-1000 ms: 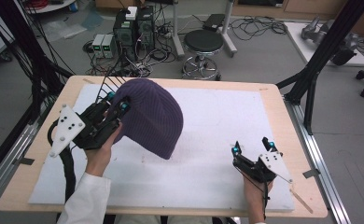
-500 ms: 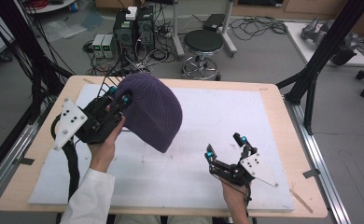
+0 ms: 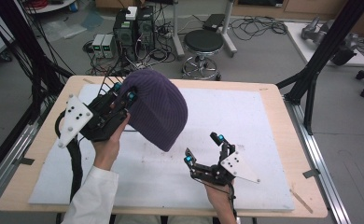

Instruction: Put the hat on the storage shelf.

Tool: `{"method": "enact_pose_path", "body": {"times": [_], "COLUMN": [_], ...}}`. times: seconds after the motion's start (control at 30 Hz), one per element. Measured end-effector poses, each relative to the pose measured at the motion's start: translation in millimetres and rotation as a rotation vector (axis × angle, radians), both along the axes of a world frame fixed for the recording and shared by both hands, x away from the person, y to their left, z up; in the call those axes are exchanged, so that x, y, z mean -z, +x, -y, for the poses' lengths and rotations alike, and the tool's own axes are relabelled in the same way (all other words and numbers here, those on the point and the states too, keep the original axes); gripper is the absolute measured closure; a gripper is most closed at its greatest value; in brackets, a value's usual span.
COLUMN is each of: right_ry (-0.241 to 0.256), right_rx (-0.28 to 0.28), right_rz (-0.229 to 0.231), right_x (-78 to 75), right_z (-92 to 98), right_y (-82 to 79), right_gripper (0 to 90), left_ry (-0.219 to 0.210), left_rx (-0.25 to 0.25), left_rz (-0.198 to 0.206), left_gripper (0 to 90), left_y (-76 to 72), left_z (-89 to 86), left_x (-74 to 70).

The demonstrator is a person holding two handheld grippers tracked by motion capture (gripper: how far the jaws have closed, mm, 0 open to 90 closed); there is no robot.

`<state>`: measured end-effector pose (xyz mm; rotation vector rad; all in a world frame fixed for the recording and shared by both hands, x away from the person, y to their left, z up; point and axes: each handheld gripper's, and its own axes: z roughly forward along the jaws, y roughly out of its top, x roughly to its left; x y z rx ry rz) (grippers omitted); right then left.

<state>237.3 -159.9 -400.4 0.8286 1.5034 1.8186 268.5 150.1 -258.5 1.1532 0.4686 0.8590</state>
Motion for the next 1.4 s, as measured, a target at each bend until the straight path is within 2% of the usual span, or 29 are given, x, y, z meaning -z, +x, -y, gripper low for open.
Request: {"method": "enact_pose_path", "body": {"times": [0.23, 0.3, 0.4, 0.47, 0.5, 0.6, 0.67, 0.8, 0.93, 1.07, 1.27, 1.4], "right_ry": [0.051, 0.049, 0.035, 0.027, 0.029, 0.045, 0.047, 0.021, -0.006, -0.020, -0.052, -0.068], "right_rx": [-0.090, -0.118, -0.152, -0.161, -0.163, -0.172, -0.173, -0.168, -0.181, -0.167, -0.126, -0.125], "right_rz": [-0.019, -0.019, -0.006, -0.007, -0.022, -0.024, -0.023, -0.024, -0.078, -0.085, -0.068, -0.065], "right_x": [-5.9, -9.3, -14.1, -18.0, -20.2, -24.8, -27.0, -30.8, -36.4, -42.5, -55.3, -61.1], "right_z": [-17.1, -26.9, -38.0, -44.4, -46.7, -49.6, -49.8, -48.9, -45.0, -40.7, -36.3, -34.8], "right_y": [5.3, 9.0, 12.6, 15.6, 16.8, 20.7, 21.9, 20.1, 21.4, 24.0, 29.4, 34.5], "right_gripper": [5.3, 6.0, 14.5, 17.2, 20.2, 29.1, 43.2, 60.6, 76.1, 80.1, 80.7, 80.7], "left_ry": [-0.007, -0.011, -0.010, -0.005, 0.000, 0.020, 0.022, 0.018, 0.028, 0.034, 0.038, 0.053], "left_rx": [0.004, 0.009, 0.018, 0.024, 0.023, 0.021, 0.022, 0.023, 0.020, 0.021, 0.028, 0.025], "left_rz": [-0.002, -0.005, -0.007, -0.008, -0.008, -0.006, -0.011, -0.018, -0.021, -0.026, -0.031, -0.030], "left_gripper": [78.3, 78.3, 78.3, 78.3, 78.3, 78.2, 78.2, 78.2, 78.2, 78.2, 78.2, 78.2], "left_y": [0.7, 0.9, 1.0, 0.9, 0.7, 0.6, 1.0, 1.7, 1.3, 1.5, 2.4, 2.7], "left_z": [2.5, 3.3, 4.9, 6.1, 6.6, 8.7, 8.8, 7.2, 4.3, -0.8, -10.8, -17.7], "left_x": [-0.6, -0.2, 0.6, 1.4, 1.8, 3.8, 5.4, 7.9, 9.2, 10.2, 9.8, 8.7]}}
